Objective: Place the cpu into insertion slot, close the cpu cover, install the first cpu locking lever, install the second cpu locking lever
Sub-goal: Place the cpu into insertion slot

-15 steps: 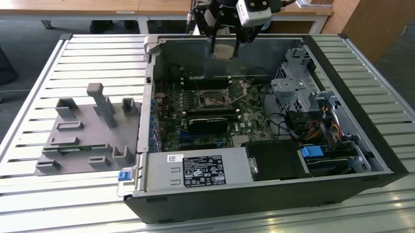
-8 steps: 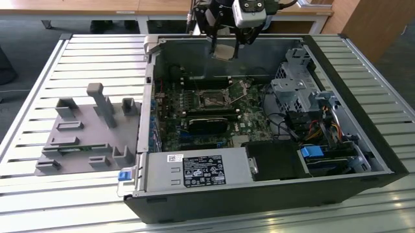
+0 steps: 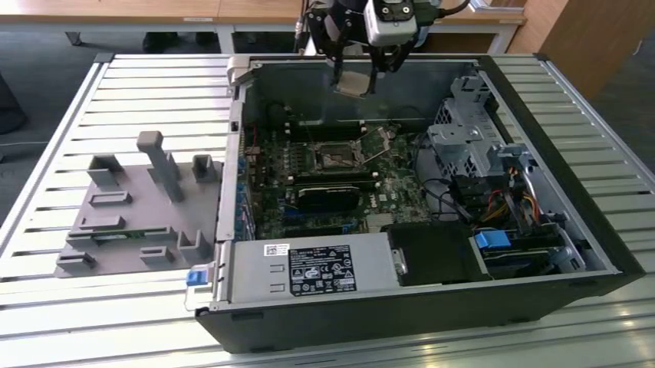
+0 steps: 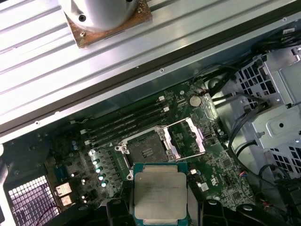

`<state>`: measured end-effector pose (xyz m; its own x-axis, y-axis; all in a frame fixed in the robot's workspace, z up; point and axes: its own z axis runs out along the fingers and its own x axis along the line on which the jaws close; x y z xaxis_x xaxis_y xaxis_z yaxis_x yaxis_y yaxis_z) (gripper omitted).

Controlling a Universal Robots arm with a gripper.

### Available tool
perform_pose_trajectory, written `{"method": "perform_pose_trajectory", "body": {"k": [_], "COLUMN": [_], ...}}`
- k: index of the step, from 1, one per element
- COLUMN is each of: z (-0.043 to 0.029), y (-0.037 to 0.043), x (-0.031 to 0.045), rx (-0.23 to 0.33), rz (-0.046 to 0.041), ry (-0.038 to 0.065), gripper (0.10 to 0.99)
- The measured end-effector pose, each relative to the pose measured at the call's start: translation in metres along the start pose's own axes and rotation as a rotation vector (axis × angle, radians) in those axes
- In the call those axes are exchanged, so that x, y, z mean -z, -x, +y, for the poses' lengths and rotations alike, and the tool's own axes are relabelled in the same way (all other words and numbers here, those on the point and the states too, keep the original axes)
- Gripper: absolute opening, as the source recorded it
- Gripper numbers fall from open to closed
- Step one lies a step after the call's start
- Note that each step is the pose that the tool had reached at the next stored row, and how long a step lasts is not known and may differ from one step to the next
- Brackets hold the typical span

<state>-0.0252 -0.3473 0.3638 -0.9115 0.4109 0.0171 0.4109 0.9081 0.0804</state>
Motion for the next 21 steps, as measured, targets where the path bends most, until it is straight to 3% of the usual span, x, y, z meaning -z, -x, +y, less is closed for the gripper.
{"method": "perform_pose_trajectory", "body": {"k": [7,21], "z": [-0.0004,-0.0009], "y": [-0.0002,-0.0001], "x": [-0.0035,-0.0101], "rx": [-0.023,-0.201], "rz": [-0.0028,-0.0185], "ry": [-0.002,-0.002], "gripper": [0.537,0.537]}}
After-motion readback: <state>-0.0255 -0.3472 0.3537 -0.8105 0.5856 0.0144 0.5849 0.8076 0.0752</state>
